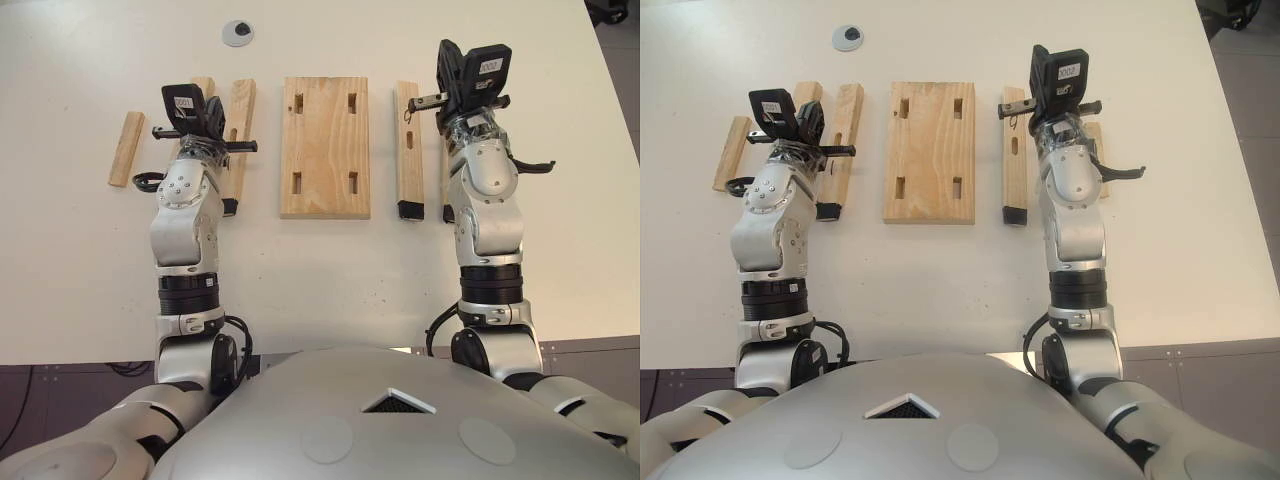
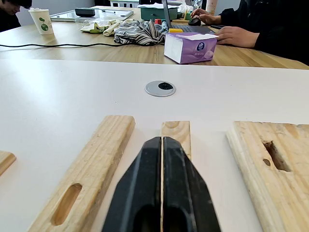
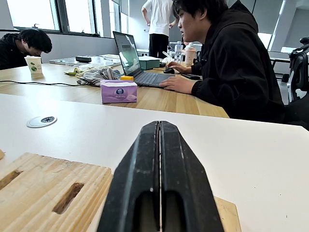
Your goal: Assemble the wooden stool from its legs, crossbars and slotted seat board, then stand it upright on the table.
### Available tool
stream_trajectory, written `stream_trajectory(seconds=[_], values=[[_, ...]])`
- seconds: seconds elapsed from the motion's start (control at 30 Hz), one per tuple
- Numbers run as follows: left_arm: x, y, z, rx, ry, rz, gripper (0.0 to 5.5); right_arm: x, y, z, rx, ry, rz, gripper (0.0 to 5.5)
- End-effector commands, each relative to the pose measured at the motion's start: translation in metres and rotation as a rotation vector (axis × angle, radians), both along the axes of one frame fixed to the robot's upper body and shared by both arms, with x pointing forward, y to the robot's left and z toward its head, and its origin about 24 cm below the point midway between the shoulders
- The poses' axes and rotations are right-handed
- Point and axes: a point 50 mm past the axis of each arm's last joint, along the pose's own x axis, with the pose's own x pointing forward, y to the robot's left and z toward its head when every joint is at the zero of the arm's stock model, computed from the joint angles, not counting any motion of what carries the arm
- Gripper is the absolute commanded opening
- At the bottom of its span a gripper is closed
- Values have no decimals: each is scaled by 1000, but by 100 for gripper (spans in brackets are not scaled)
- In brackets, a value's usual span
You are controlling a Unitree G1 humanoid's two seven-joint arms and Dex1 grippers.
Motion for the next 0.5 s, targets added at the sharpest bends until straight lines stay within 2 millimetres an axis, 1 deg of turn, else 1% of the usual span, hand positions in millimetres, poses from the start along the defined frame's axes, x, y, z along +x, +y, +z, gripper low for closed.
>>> stream_trajectory(seconds=[0.03,0.5], values=[[1,0,-2,1,14,12,3,2,-1,-1,8,11,-15,0],[2,-3,-2,-3,16,11,3,4,2,0,12,13,-9,0]])
